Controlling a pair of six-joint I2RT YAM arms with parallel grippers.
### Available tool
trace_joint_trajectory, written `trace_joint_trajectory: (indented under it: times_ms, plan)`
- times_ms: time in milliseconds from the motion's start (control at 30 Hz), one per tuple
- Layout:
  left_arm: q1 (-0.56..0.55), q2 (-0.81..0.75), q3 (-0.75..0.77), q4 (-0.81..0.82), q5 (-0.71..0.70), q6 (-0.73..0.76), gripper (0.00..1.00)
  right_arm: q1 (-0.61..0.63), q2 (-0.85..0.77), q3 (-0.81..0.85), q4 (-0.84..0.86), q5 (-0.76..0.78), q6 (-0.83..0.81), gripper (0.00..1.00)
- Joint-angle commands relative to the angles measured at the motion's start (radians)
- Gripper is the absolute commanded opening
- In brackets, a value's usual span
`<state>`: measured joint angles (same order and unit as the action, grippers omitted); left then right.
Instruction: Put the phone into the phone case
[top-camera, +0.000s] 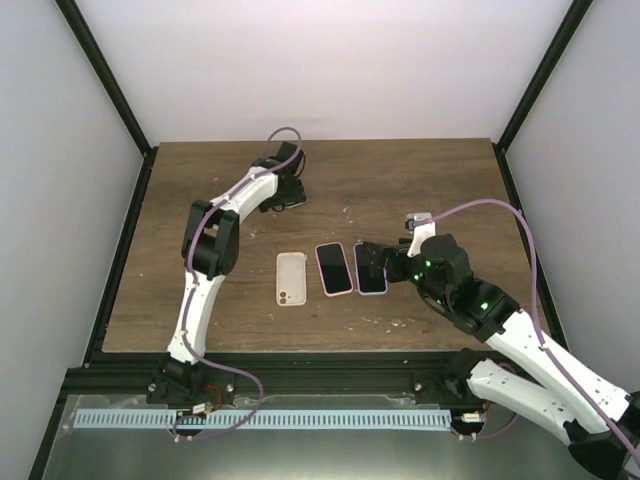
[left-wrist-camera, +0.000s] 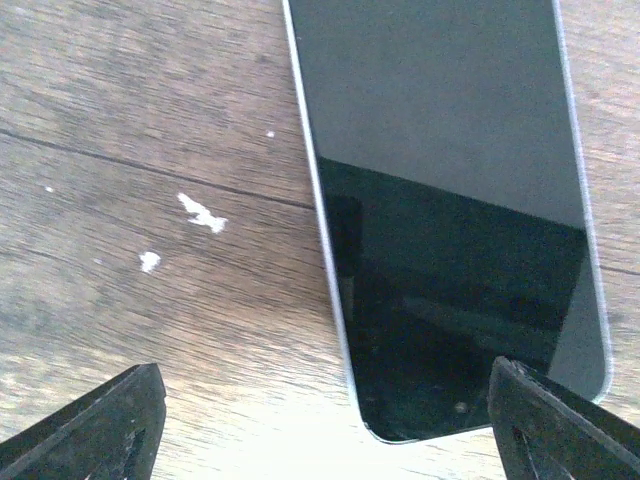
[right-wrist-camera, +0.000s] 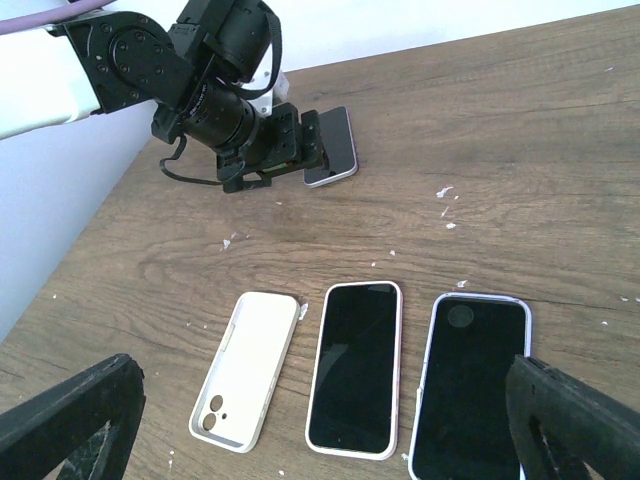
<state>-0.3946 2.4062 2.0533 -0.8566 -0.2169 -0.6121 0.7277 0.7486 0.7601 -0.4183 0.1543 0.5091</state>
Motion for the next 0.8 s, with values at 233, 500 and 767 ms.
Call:
trace_joint_trajectory:
  times_ms: [233, 500, 767]
  plan:
    - [-0.042, 0.102, 0.170, -0.031, 0.037, -0.095, 0.96, -0.007, -0.016, 0.034, 0.008, 0.029, -0.025, 1.00]
    - [-0.042, 0.152, 0.201, -0.048, 0.015, -0.130, 0.96, -0.007, -0.021, 0.042, 0.016, 0.037, -0.044, 1.00]
    - [-0.037, 0.184, 0.206, -0.055, 0.003, -0.141, 0.93, -0.007, -0.039, 0.047, 0.009, 0.052, -0.063, 1.00]
